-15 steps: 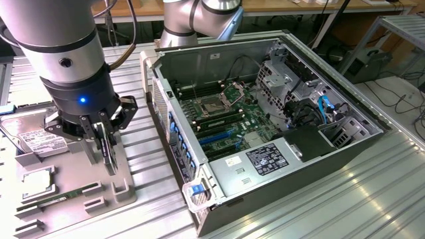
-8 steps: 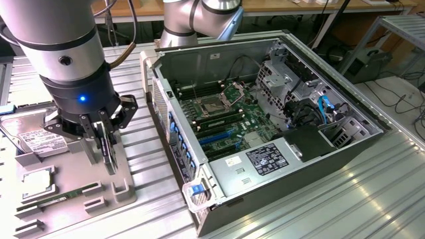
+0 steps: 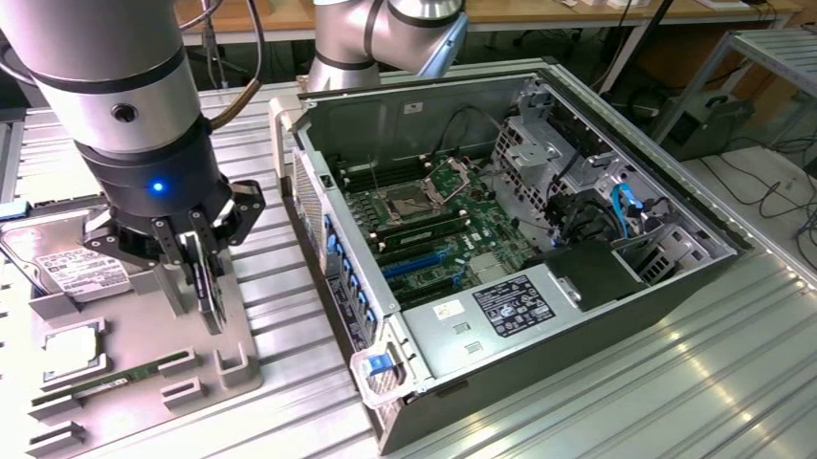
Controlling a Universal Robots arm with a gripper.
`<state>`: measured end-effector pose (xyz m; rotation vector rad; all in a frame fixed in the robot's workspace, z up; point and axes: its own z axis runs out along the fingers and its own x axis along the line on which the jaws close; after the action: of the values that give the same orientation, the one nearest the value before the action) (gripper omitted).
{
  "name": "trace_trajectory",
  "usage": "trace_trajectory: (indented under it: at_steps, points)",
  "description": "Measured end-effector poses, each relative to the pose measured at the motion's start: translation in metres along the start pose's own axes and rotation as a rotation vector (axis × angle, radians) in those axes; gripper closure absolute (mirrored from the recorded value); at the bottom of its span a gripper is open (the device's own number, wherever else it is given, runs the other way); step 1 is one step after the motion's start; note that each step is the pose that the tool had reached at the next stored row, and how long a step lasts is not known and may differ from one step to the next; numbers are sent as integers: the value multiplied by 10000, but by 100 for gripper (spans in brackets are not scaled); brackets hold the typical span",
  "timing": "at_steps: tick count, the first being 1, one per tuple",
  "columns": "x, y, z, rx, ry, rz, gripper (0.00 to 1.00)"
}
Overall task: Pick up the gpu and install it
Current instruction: 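Pick up the gpu and move the gpu toward the slot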
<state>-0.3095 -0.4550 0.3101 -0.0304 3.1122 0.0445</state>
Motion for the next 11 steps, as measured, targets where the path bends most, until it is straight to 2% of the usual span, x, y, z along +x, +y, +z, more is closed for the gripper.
trace_trajectory:
  at_steps: [11]
  points:
    - [-3, 2, -65, 2, 3, 0, 73]
